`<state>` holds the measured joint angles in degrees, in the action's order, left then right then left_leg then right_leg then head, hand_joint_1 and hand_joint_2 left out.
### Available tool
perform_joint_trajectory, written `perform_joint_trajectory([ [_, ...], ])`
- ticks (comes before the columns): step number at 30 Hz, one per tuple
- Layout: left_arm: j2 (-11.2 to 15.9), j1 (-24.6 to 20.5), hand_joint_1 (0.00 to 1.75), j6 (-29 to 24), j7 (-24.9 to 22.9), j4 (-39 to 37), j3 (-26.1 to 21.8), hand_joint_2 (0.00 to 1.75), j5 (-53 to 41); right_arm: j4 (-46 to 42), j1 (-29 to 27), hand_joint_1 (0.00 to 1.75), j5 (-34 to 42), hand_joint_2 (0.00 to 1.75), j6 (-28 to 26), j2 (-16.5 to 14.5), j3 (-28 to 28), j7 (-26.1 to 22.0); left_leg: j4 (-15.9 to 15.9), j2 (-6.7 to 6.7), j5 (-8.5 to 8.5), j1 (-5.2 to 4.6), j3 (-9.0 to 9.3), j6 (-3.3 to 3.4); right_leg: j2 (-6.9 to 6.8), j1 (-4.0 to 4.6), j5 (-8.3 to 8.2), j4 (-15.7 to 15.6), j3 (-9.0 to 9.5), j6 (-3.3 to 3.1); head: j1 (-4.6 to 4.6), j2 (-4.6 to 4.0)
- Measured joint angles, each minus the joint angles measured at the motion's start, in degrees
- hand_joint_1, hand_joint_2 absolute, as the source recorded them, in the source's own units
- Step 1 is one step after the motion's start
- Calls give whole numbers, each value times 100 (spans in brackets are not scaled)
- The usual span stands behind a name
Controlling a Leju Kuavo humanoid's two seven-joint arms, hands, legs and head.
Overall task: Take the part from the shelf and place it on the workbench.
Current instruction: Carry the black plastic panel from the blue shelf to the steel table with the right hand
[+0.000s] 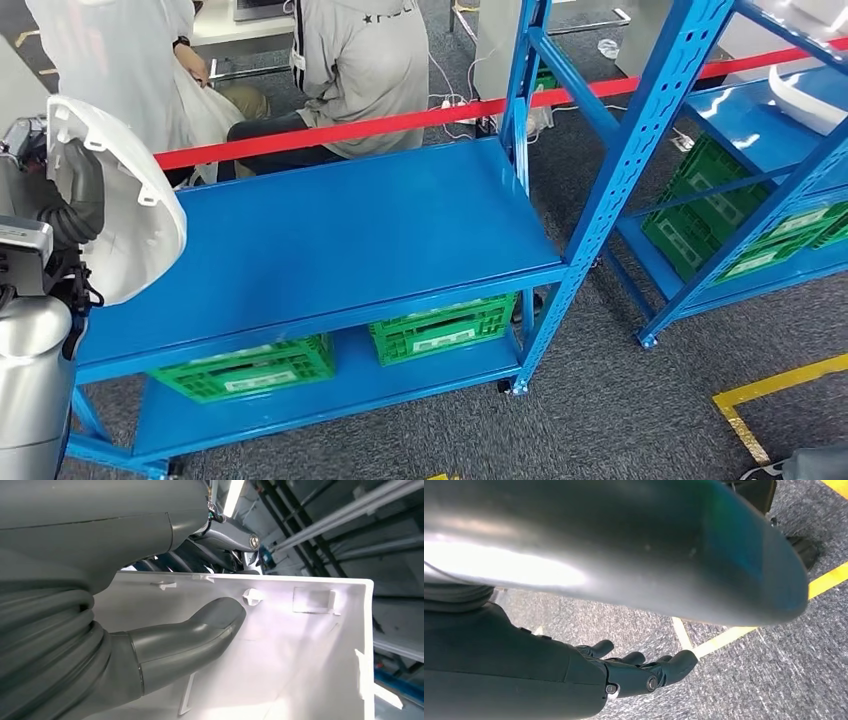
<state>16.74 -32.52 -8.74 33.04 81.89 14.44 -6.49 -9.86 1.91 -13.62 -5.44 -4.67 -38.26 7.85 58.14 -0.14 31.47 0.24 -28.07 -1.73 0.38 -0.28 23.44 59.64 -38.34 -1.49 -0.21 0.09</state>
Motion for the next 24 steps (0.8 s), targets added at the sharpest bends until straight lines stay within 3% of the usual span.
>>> perform_joint_trajectory([
  [3,37,-43,175,-15,16,-70,10,175,48,1,-9,0,11,0,-6,1,-30,-3,-41,14,-114,-6,-75,105,3,-5,-55,-17,-34,106,-14,0],
  [4,40,-59,175,-23,25,-93,16,175,70,1,-11,0,11,0,-7,1,-35,-1,-55,27,-175,9,-121,157,3,-7,79,83,-86,136,-6,0],
  [5,43,-73,175,-32,34,-114,21,175,90,2,-14,0,11,0,-9,2,-37,1,-67,40,-246,25,-182,198,2,-11,311,296,-169,161,3,0],
  [7,47,-86,175,-46,46,-147,31,175,127,2,-12,0,10,0,-10,2,-38,4,-67,51,-378,29,-341,241,-2,-26,892,969,-361,200,21,0],
  [8,49,-87,175,-50,46,-162,35,175,140,2,-10,0,10,0,-11,2,-38,4,-58,54,-441,28,-428,240,-2,-30,1054,1291,-414,216,23,0],
  [9,50,-91,175,-55,44,-180,44,175,151,2,-7,0,9,0,-11,2,-38,4,-44,57,-499,28,-515,236,-2,-32,1079,1486,-403,226,23,0],
  [10,52,-99,175,-61,41,-198,59,175,164,2,-4,0,9,0,-13,2,-39,3,-23,59,-553,28,-606,228,-3,-33,983,1512,-309,231,24,0],
  [12,60,-131,175,-73,25,-234,97,175,188,2,4,0,9,0,-15,2,-39,1,36,62,-639,29,-766,196,-5,-35,696,1019,149,212,25,0],
  [14,71,-168,175,-89,10,-256,126,175,211,2,15,0,9,0,-16,8,-39,-2,96,66,-706,21,-871,139,-3,-10,693,273,672,151,23,0],
  [15,75,-181,175,-100,9,-261,140,175,219,2,19,0,9,0,-16,11,-39,-2,112,71,-741,20,-894,103,-1,8,747,38,816,117,24,0],
  [16,79,-186,175,-117,9,-266,154,175,220,2,21,0,9,0,-15,14,-39,-2,107,76,-783,19,-902,63,1,27,773,-56,849,82,25,0],
  [18,81,-182,175,-154,9,-274,181,175,216,3,18,0,9,0,-13,13,-39,-1,91,75,-831,31,-926,-12,-7,19,674,-79,787,5,28,0],
  [19,81,-178,175,-175,4,-278,190,175,203,3,17,0,8,0,-11,12,-40,0,147,67,-746,35,-975,-45,-15,7,607,-94,740,-41,26,0],
  [20,81,-176,175,-192,2,-280,198,175,188,4,17,0,2,0,-10,11,-41,1,315,58,-555,40,-1058,-76,-25,-7,537,-111,680,-77,20,0],
  [22,81,-164,175,-217,-7,-284,216,175,157,4,19,0,-12,0,-7,13,-42,3,984,45,-8,50,-1280,-128,-36,-11,404,-114,522,-113,13,0],
  [23,81,-150,175,-222,-9,-287,228,175,146,4,19,0,-19,0,-5,13,-41,5,1350,43,178,54,-1358,-149,-39,-11,339,-112,438,-113,11,0],
  [24,81,-135,175,-224,-13,-292,243,175,133,4,18,0,-22,0,-2,13,-41,8,1606,43,232,57,-1371,-163,-40,-12,273,-108,353,-106,12,0],
])
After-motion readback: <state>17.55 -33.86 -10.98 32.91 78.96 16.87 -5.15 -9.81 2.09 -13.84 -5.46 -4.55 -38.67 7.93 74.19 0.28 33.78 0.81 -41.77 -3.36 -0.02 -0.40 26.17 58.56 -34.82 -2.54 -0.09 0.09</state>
